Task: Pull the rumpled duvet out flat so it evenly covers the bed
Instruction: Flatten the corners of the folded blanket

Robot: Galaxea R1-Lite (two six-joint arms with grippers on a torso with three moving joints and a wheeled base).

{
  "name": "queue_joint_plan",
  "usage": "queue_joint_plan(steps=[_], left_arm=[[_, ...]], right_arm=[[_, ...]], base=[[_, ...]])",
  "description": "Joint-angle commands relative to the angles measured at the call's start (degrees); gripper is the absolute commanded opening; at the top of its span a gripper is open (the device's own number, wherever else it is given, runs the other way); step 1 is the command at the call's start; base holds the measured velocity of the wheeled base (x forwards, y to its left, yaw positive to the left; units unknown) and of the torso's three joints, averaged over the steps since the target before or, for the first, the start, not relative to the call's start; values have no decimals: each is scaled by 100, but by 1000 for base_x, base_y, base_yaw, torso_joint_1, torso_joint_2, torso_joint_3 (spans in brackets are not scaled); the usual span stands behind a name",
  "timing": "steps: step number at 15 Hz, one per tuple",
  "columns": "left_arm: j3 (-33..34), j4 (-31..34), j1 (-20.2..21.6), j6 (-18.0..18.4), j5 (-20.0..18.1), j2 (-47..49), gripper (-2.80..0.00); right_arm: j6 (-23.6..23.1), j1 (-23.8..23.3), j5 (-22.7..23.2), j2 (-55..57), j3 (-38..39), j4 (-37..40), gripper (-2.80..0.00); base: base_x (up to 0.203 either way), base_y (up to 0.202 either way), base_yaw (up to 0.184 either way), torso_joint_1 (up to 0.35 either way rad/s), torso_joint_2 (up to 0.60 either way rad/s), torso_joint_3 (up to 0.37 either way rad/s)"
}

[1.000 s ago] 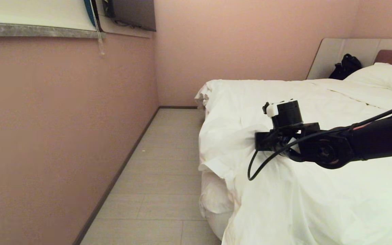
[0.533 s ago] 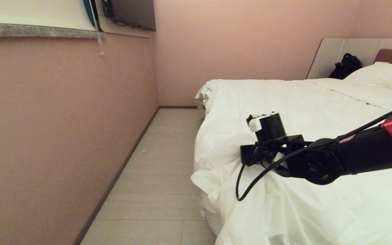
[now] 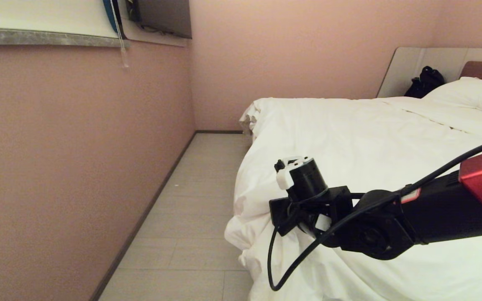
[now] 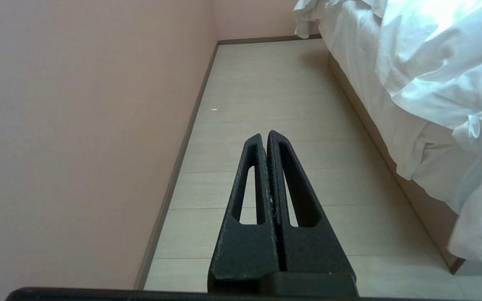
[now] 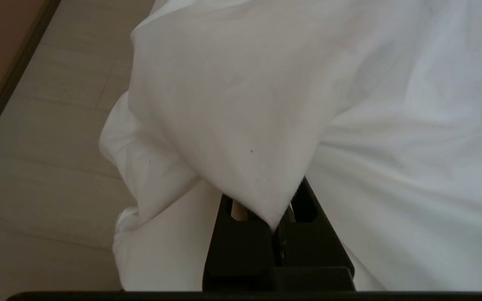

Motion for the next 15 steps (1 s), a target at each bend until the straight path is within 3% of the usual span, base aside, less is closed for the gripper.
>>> queue_joint_plan(steps=[1, 3, 7, 10, 15], left_arm=[[0, -2, 4, -10, 8, 7, -280], [0, -2, 4, -25, 11, 0, -280], [0, -2, 4, -157, 11, 0, -280], [0, -2, 4, -157, 2, 0, -280], [0, -2, 4, -165, 11, 0, -280]], right_arm=[[-3, -193, -23, -22, -54, -23, -280], [-27, -500, -31, -100, -231, -17, -280], [-186, -2042, 16, -168, -867, -2, -280], [-247, -2852, 52, -3, -1403, 7, -280], [-295, -3386, 45, 295, -2043, 19, -280]], base=[[0, 0, 0, 0, 0, 0], [0, 0, 0, 0, 0, 0], [0, 0, 0, 0, 0, 0], [0, 0, 0, 0, 0, 0], [0, 0, 0, 0, 0, 0]])
